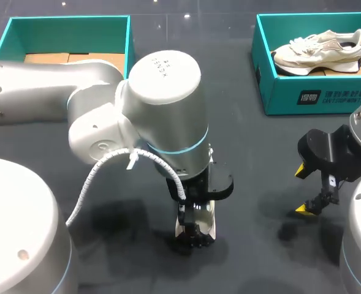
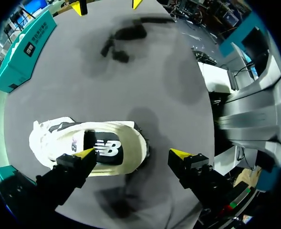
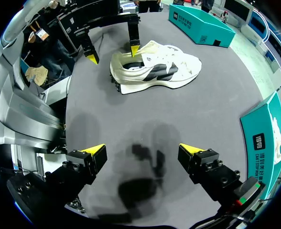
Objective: Take the shoe out of the shoebox, open the shoe tongue, remove and reinsert the insole, then place the shoe into the shoebox
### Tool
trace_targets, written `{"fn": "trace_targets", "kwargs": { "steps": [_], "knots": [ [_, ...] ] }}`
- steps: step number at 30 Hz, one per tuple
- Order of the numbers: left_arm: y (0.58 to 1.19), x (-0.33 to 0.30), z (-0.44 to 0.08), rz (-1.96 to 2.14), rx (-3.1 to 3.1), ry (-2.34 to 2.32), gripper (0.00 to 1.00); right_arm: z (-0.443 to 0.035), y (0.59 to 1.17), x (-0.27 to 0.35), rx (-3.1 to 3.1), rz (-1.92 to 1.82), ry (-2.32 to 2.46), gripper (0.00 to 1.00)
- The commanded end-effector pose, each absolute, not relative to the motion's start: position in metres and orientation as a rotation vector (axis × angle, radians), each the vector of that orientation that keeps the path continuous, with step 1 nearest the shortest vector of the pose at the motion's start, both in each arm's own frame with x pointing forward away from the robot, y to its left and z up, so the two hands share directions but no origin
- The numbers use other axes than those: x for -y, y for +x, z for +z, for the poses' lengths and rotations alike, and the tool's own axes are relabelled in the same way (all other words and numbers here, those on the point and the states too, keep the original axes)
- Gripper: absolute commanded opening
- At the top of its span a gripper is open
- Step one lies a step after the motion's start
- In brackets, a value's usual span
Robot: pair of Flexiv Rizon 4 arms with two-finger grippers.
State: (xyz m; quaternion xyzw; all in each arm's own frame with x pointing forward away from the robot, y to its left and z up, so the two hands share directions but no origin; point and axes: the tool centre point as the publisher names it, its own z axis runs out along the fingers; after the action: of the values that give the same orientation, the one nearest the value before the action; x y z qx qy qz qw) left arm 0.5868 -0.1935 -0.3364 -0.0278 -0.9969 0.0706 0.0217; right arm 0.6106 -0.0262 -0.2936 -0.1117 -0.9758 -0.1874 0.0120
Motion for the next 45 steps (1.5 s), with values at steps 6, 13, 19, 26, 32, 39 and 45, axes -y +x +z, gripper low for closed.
{"fn": "trace_targets", "kwargs": {
  "steps": [6, 13, 19, 26, 32, 39, 45],
  "knots": [
    [0.586, 0.202, -0.36, 0.197, 3.092, -0.076, 1.0, -0.294, 0.608, 0.027, 3.046, -0.585, -0.35, 1.0],
    [0.58, 0.206, -0.372, 0.163, 3.12, -0.057, 0.98, -0.294, 0.608, 0.027, 3.046, -0.585, -0.35, 1.0],
    [0.576, 0.209, -0.381, 0.142, 3.121, -0.045, 0.91, -0.294, 0.608, 0.027, 3.046, -0.585, -0.35, 1.0],
    [0.574, 0.209, -0.386, 0.118, 3.124, -0.002, 0.72, -0.294, 0.608, 0.027, 3.046, -0.585, -0.35, 1.0],
    [0.575, 0.208, -0.388, 0.104, 3.119, 0.018, 0.46, -0.294, 0.608, 0.027, 3.046, -0.585, -0.35, 1.0],
    [0.576, 0.204, -0.387, 0.099, 3.115, 0.038, 0.0, -0.294, 0.608, 0.027, 3.046, -0.585, -0.35, 1.0],
    [0.575, 0.201, -0.383, 0.11, 3.116, 0.059, 0.0, -0.294, 0.608, 0.027, 3.046, -0.585, -0.35, 1.0]
  ]
}}
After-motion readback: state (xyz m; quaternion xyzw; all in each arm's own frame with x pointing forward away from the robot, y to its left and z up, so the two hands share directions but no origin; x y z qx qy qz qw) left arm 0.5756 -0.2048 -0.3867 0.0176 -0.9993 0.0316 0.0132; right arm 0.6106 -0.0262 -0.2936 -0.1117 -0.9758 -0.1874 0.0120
